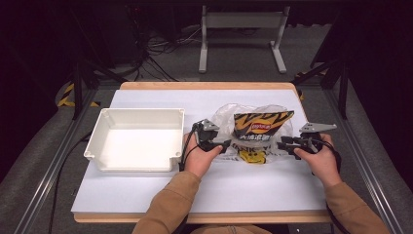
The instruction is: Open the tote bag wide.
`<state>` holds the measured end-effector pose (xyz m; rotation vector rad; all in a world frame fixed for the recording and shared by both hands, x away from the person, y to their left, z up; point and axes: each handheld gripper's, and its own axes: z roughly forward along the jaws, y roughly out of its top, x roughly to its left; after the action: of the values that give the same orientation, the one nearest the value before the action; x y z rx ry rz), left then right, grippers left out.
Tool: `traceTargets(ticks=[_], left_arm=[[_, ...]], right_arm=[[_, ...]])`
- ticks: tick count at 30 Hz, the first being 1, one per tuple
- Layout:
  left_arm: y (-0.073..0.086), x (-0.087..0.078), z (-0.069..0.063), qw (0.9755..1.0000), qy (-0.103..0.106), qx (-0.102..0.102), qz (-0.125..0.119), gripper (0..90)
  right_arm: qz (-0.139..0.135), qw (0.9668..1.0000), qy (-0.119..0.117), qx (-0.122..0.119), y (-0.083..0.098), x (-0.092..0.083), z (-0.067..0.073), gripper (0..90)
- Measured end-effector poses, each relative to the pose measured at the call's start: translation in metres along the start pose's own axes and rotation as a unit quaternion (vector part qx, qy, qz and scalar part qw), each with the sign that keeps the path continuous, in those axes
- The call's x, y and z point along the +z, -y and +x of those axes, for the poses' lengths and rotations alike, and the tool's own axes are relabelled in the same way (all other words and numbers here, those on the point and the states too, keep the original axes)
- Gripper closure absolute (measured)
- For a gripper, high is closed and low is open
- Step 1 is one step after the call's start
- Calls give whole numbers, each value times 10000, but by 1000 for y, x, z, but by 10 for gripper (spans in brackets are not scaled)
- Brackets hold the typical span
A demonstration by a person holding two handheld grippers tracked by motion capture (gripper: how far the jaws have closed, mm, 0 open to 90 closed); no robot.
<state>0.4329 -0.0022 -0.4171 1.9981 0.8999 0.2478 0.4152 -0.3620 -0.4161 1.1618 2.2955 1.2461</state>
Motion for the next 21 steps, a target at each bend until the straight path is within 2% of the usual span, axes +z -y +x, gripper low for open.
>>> traceTargets(ticks=[4,5,8,10,13,14,16,21], left_arm=[[-4,-17,-4,9998,52,124,-166,236],[-4,-17,-4,9998,52,124,-166,221],[-6,-33,-4,9987,105,364,-336,214],[-6,-42,-4,9983,164,371,-409,197],[-6,-51,-6,9978,149,427,-492,176],[-6,-54,-6,9975,177,451,-514,171],[-5,-60,-8,9968,263,532,-542,165],[-2,-78,-12,9937,364,731,-764,151]], right_arm=[[-314,9994,90,-68,-4,-18,2,486],[-430,9990,91,-56,-5,-24,2,462],[-612,9981,95,-27,-7,-33,3,444],[-763,9970,110,-38,-8,-42,4,423],[-849,9963,119,-34,-9,-48,5,415],[-933,9955,123,-68,-9,-55,6,398],[-962,9953,121,-74,-9,-58,7,390],[-1177,9929,148,-13,-7,-68,8,380]])
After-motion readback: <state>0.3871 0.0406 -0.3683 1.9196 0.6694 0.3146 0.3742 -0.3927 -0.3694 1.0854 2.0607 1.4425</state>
